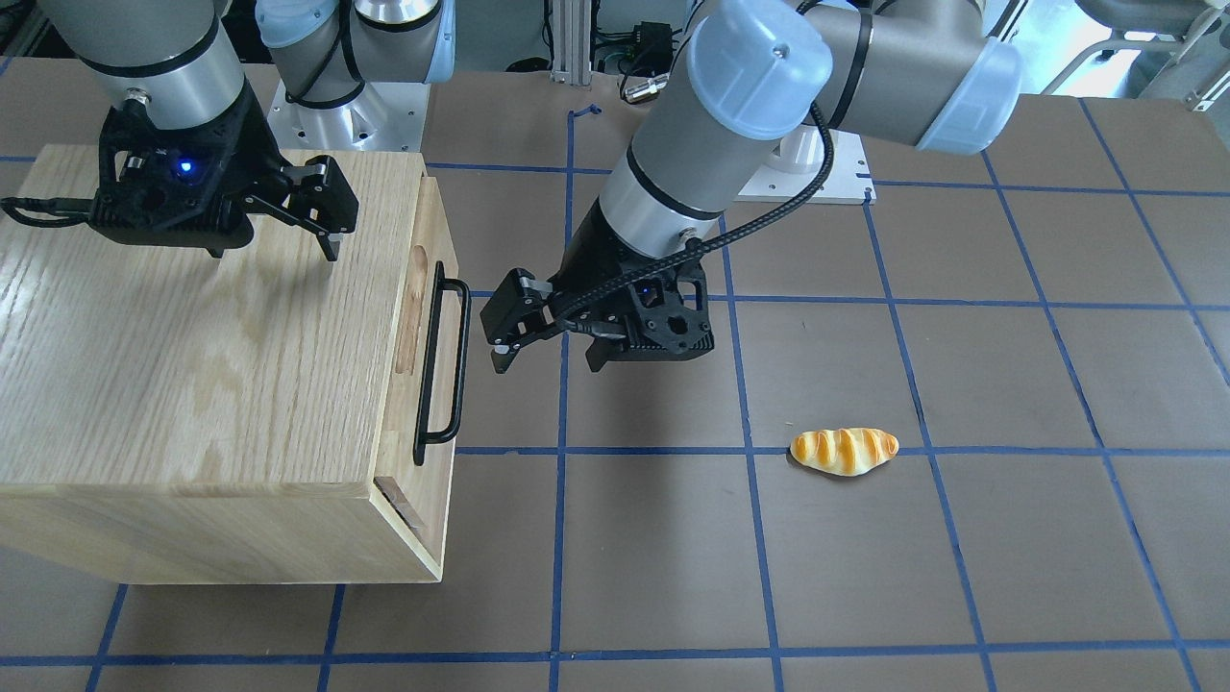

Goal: Open upper drawer
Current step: 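Move the left gripper across toward the black drawer handle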

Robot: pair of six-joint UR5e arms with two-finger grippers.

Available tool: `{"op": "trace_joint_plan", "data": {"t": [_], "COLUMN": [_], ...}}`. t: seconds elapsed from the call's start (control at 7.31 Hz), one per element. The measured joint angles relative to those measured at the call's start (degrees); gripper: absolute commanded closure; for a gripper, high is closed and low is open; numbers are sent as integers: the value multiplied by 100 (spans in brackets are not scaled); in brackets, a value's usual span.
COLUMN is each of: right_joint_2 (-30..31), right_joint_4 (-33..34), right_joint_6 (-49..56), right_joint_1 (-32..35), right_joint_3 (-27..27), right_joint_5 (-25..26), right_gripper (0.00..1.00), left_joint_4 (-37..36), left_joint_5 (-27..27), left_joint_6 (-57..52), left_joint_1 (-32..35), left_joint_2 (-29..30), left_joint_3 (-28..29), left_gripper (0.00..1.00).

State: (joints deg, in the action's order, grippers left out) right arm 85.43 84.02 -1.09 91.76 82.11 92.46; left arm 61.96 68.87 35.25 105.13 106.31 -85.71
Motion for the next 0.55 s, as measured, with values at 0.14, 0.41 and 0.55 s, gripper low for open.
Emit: {"op": "trace_joint_plan", "data": {"t": [0.14, 0.41, 0.55], "right_joint_2": [0, 0, 0], "right_joint_4": [0, 0, 0], "right_joint_6": [-2, -3, -1], "right_joint_1": [-1, -5, -4], "right_joint_3": [1, 0, -1], "right_joint_5": [0, 0, 0], "right_gripper": [0, 0, 0], "left_joint_4": [-120, -258, -294], "left_joint_5": [-3, -28, -36], "left_joint_6": [35, 56, 59], "left_joint_1": [105, 201, 260], "left_joint_2": [124, 287, 331], "left_joint_3": [-11, -33, -46], "left_gripper": [0, 0, 0]}}
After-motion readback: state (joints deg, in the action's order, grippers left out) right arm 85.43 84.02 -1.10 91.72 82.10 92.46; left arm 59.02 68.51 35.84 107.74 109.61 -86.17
